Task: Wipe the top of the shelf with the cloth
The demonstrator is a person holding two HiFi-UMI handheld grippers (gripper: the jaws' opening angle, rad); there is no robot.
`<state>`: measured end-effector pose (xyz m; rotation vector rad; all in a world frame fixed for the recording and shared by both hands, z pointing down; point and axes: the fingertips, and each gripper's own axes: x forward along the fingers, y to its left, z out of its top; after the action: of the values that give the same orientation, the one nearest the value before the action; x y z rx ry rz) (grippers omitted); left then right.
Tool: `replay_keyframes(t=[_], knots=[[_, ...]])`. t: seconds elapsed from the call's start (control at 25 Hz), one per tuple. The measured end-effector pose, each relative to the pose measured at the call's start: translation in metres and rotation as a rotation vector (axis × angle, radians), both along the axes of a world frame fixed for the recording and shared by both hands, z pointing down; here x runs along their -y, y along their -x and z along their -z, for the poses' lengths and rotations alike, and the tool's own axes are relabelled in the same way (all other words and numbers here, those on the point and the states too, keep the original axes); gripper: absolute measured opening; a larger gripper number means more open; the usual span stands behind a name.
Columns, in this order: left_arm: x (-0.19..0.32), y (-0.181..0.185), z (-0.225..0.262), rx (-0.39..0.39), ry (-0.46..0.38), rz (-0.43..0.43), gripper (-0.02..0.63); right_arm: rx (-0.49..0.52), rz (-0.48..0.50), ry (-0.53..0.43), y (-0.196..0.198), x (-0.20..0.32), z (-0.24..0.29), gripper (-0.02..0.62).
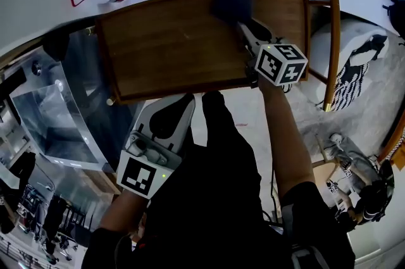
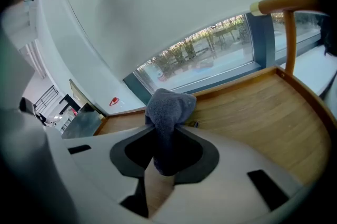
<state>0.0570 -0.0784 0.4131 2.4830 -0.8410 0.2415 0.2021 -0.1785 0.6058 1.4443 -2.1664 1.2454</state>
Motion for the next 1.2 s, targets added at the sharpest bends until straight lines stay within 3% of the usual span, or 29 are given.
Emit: replay_keyframes(t=[0.76,1.2], knots=[[-0.001,-0.055,0.01,0.004,-0.017,-0.066,0.02,-0.067,-0.184,0.016,-0.108,-0.009,0.002,0.083],[-0.004,-0.056,0.023,-0.009,-0.038,-0.081,0.02,-0.202,-0.256,0.011,-0.135,-0.016,0.017,0.083]])
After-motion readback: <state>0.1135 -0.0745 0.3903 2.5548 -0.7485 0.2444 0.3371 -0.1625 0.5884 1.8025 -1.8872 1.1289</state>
